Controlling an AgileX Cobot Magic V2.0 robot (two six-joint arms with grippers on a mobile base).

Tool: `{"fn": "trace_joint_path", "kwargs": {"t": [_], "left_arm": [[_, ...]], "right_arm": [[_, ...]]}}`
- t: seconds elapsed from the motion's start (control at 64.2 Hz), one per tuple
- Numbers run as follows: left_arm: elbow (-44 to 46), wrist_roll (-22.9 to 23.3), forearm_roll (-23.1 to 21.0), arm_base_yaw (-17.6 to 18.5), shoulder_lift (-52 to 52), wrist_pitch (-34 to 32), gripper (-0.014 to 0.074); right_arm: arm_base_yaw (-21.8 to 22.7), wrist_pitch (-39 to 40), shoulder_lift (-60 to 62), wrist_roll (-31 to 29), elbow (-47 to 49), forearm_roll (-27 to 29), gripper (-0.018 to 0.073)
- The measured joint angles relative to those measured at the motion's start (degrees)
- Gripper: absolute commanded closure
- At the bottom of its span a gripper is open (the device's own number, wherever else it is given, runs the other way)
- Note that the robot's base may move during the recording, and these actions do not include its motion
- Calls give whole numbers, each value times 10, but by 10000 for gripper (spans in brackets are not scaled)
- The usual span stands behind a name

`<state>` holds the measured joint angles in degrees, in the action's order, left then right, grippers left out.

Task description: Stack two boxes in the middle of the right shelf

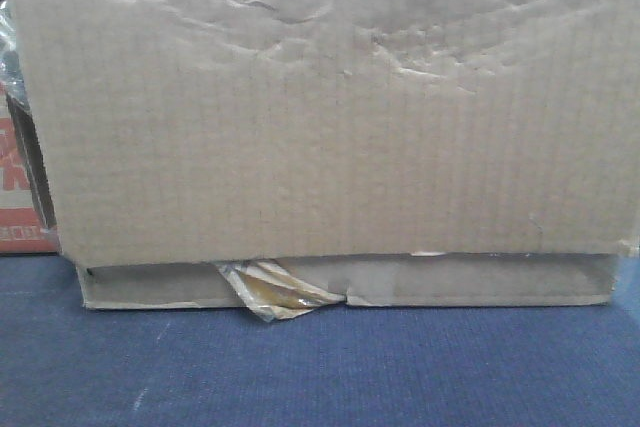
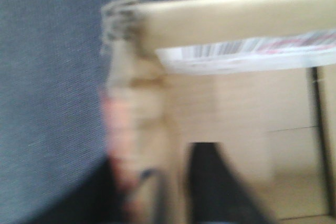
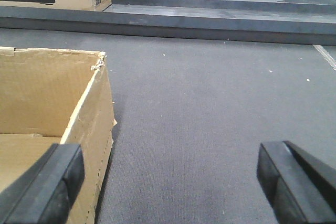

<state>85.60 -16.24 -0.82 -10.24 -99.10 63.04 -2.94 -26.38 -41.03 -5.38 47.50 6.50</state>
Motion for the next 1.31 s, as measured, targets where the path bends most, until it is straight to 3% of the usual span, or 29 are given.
{"fn": "trace_joint_path", "kwargs": {"t": [0.202, 0.42, 0.529, 0.623, 0.794, 0.949, 1.058, 1.183, 1.307], "left_arm": [[2, 48, 8, -1, 5, 16, 708], [15, 141, 104, -1, 73, 26, 708], [40, 171, 125, -1, 127, 25, 708], [63, 189, 118, -1, 174, 15, 708], [130, 200, 48, 10, 241, 2, 708], [183, 205, -38, 71, 258, 0, 708], [188, 226, -71, 151, 256, -3, 708], [188, 255, -68, 236, 228, -6, 708], [188, 296, -24, 300, 183, -8, 708]], "right_arm": [[0, 0, 0, 0, 0, 0, -10], [0, 0, 0, 0, 0, 0, -10], [0, 0, 0, 0, 0, 0, -10], [0, 0, 0, 0, 0, 0, -10], [0, 0, 0, 0, 0, 0, -10], [0, 0, 0, 0, 0, 2, -10], [0, 0, 0, 0, 0, 2, -10], [-5, 0, 0, 0, 0, 2, -10], [-14, 0, 0, 0, 0, 3, -10]]}}
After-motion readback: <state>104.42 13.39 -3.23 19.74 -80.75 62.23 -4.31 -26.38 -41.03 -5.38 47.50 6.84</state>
